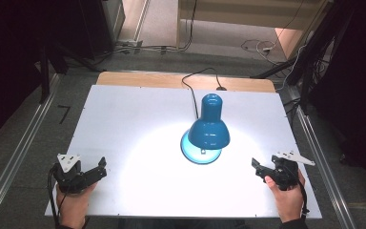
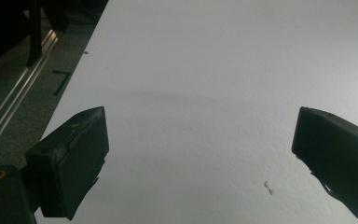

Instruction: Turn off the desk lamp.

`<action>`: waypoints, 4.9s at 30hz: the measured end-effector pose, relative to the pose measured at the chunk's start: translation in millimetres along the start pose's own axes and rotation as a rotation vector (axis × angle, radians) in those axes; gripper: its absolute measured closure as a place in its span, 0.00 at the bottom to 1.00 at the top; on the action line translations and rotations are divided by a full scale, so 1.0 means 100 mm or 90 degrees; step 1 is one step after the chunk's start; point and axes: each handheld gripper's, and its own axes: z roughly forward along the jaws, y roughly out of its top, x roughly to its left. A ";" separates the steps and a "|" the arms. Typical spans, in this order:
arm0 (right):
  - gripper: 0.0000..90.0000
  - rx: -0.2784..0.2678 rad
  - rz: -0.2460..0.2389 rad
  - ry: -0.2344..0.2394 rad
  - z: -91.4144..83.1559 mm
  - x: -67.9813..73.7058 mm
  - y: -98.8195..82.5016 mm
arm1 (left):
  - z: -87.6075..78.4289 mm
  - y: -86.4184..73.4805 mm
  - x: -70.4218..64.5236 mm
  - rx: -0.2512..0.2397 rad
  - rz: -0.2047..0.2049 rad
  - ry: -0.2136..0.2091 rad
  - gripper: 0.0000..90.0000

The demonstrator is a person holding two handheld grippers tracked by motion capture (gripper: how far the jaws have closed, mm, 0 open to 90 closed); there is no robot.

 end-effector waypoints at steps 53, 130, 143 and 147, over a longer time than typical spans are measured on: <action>0.18 -0.021 -0.032 0.055 0.05 0.36 0.06 | 0.00 -0.01 0.00 0.001 0.000 0.000 0.05; 0.22 -0.022 -0.083 0.123 0.21 0.98 0.19 | 0.00 0.00 0.00 0.001 0.000 -0.002 0.05; 0.23 -0.019 -0.090 0.132 0.25 1.09 0.20 | 0.00 0.00 0.01 0.001 -0.001 -0.002 0.05; 0.23 -0.021 -0.093 0.137 0.26 1.11 0.21 | 0.00 0.00 0.01 0.001 0.001 -0.003 0.05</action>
